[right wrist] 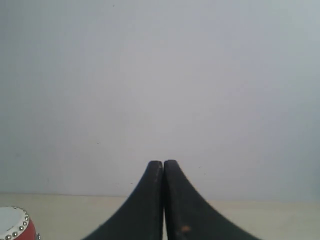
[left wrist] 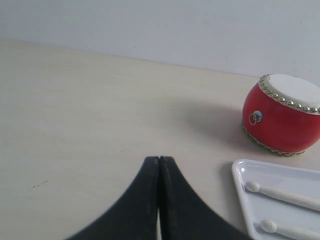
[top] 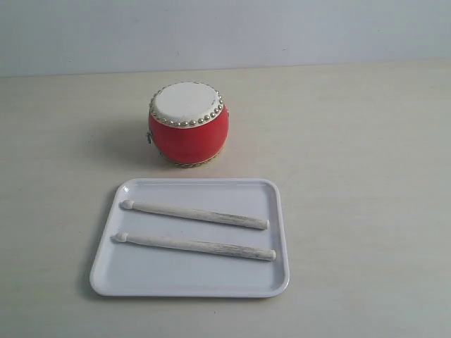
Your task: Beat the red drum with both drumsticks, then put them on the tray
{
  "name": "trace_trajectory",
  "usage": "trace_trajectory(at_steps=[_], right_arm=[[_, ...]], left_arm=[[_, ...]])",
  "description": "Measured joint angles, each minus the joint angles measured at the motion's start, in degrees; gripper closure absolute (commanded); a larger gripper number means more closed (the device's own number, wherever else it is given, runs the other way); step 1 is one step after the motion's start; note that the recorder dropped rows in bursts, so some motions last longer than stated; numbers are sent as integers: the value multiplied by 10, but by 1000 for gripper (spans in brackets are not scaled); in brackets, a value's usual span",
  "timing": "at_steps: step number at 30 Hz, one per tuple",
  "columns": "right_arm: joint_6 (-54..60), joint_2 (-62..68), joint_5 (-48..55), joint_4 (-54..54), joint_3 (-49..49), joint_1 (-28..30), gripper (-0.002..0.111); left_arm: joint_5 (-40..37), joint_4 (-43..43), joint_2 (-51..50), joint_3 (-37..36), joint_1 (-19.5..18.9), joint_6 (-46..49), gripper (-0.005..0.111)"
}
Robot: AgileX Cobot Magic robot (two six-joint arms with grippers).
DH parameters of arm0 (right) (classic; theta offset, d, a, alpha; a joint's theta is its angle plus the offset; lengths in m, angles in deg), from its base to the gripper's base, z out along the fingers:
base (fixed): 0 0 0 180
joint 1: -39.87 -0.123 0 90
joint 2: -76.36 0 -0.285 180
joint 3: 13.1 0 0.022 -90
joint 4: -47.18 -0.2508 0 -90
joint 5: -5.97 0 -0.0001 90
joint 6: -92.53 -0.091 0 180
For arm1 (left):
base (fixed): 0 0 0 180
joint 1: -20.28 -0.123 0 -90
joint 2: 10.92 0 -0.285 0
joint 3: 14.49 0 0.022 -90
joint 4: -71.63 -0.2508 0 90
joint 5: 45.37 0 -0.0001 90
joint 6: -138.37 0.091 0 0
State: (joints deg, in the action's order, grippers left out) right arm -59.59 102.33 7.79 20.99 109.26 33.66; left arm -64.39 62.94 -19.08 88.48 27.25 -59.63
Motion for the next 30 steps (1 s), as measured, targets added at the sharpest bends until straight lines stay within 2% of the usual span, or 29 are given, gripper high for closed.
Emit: trace_trajectory(at_steps=[4,8,9,12,22,30], right_arm=[[-59,-54,53,61,-3,34,108],[-208,-128,116,202,-42,96,108],[-270,-147,133,244,-57,103,108],[-352,-176,153,295,-89,107,108],[-371,-148,126,301,-101,20,108],[-363,-146,122,334,-139,16,108]], left_arm=[[0,0,0,0,0,0,107],[0,-3,0,0,0,0,107],[0,-3,0,0,0,0,107],[0,-3,0,0,0,0,107],[0,-3,0,0,0,0,107],[0,-3,0,0,0,0,107]])
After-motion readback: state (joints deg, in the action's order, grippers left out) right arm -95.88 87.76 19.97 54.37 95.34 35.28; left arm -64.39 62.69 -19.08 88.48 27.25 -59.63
